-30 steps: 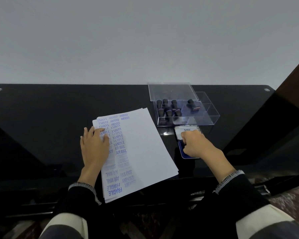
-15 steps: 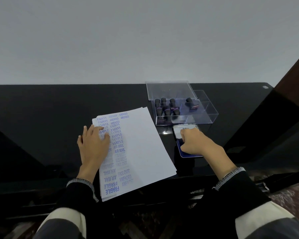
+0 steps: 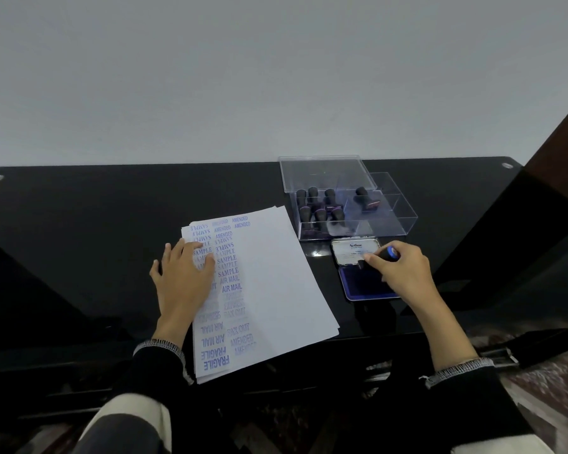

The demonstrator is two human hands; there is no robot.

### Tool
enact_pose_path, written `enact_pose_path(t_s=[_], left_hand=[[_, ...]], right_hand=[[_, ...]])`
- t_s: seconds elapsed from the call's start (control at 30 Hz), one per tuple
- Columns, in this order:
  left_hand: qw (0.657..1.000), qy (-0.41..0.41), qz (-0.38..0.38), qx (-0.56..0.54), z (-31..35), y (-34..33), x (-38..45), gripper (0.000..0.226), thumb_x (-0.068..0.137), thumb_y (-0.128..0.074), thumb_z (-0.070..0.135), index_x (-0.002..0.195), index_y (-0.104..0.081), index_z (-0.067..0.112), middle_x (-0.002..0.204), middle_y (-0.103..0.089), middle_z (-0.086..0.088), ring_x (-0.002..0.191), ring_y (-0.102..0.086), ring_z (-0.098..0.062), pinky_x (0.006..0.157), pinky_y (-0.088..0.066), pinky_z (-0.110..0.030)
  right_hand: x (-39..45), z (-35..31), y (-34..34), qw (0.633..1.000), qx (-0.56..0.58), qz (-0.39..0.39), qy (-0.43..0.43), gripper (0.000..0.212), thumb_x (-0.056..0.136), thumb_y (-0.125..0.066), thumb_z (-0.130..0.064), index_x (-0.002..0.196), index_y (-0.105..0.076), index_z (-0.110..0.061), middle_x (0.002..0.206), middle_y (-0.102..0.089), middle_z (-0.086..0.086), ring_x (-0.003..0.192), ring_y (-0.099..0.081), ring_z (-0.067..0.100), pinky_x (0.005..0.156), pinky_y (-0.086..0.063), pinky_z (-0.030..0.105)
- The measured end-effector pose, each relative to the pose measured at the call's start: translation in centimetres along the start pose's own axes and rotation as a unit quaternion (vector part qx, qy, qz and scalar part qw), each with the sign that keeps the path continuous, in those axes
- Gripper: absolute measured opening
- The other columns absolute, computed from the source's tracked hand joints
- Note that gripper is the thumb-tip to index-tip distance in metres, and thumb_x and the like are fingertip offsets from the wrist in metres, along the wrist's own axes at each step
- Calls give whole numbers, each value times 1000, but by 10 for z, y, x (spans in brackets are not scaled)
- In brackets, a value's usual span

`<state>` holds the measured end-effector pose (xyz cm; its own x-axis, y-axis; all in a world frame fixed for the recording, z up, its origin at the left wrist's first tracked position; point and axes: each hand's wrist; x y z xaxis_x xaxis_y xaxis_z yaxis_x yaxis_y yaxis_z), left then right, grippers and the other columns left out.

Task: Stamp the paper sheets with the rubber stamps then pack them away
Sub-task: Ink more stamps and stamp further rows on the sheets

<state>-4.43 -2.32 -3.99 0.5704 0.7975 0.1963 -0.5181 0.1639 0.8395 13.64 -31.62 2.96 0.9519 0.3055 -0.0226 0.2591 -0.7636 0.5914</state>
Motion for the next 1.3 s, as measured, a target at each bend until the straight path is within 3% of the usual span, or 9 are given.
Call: enact_pose_path(t_s=[0.13,0.27,0.37,0.47,0.77,0.93,1.1,1.3], left_hand=[[1000,-2,1,-4,0,-1,0,38,96,-47,41,130,-52,24,150,-37,0,146,-17,-21,117,-5,-50],[1000,-1,1,-1,0,0,-1,38,96,-47,41,129,-52,24,150,-38,0,146,-18,-21,117,-6,-49],[1000,1,1,-5,-1,0,-1,38,96,-47,40,129,-52,24,150,-38,0,145,-19,-21,117,-5,-49],[1000,1,1,-1,-1,0,0,38,96,-47,41,129,-52,24,150,-38,0,145,-19,-21,117,-5,-50],[1000,-2,4,-6,-1,-1,-1,37,96,-47,41,129,-51,25,150,-37,-1,145,-19,-20,117,-4,-48],[1000,-2,3,-3,0,-1,-1,38,96,-46,41,130,-51,25,151,-36,-1,146,-18,-20,117,-4,-49],[1000,0,1,1,-1,-1,-2,39,96,-46,42,131,-51,25,151,-35,-1,146,-18,-20,117,-4,-48],[1000,0,3,0,1,0,-2,38,96,-46,41,130,-51,25,151,-37,-1,145,-19,-21,117,-5,-49]], right_hand=[[-5,7,-1,998,-59,-5,19,23,91,-61,-26,87,-57,-4,82,-59,7,68,-51,9,52,-36,18],[-5,10,-9,992,-114,-14,48,25,95,-54,-27,89,-48,-3,89,-58,12,77,-56,25,55,-41,26],[-6,9,-13,983,-170,-13,64,23,96,-50,-30,87,-42,-11,83,-56,8,68,-55,22,52,-42,34],[-8,7,-16,973,-221,-10,69,21,97,-47,-31,89,-38,-14,78,-53,3,63,-52,20,48,-35,32],[-5,6,-27,976,-201,9,83,11,95,-49,-17,91,-40,-12,83,-56,11,70,-58,29,58,-52,45],[-11,11,-31,967,-229,20,114,14,95,-50,-13,90,-37,-13,80,-60,10,64,-58,26,54,-51,42],[-13,12,-35,957,-254,36,135,19,96,-48,-12,86,-32,-14,71,-53,7,60,-53,26,50,-38,34],[-8,14,-33,976,-189,37,104,16,93,-51,-9,85,-37,-12,75,-57,11,61,-57,28,54,-51,46]])
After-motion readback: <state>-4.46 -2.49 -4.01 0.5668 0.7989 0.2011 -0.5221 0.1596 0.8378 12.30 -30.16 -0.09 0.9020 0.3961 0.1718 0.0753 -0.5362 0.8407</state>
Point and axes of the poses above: each hand's wrist, its own x-axis towards the middle knuckle, its own y-axis out of the back of the hand, z = x × y
